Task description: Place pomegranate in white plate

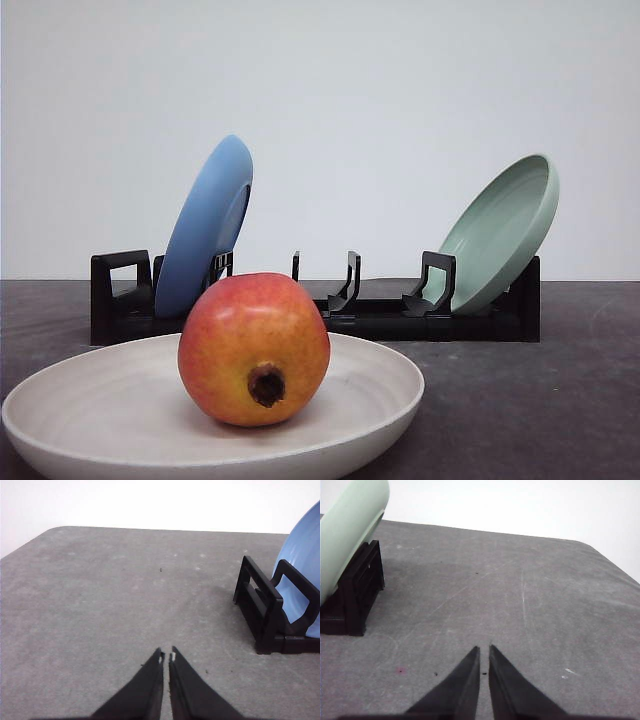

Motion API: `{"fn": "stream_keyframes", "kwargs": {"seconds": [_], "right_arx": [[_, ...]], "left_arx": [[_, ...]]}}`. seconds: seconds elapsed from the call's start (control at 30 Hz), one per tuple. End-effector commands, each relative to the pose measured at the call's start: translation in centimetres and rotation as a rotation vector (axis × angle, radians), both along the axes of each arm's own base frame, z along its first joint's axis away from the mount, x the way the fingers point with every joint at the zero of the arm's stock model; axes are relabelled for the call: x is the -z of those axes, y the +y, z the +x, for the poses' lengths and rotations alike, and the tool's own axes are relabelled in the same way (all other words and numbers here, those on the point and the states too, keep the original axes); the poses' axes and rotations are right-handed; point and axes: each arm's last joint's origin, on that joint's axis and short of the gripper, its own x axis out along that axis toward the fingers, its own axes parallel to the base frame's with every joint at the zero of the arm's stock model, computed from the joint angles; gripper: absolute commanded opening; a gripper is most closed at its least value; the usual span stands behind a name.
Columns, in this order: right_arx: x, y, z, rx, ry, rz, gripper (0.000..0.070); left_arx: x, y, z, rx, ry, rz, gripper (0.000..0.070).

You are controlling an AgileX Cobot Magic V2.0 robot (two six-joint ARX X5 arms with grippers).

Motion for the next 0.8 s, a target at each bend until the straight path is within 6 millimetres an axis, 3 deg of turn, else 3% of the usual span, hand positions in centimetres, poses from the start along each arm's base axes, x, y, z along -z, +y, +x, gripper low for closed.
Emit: {"fn": "stream_keyframes", "kwargs": {"seconds": [0.0,0.77], "right_arx": [[0.06,0.0,0.02,-0.001,-0.005,0.0,0.003],[0.06,0.0,0.02,-0.001,-0.005,0.0,0.003]], "left_arx": [[0.39,0.02,0.04,-0.002,0.013,0.009,0.0],[0.39,0.02,0.04,-0.002,0.013,0.009,0.0]]}}
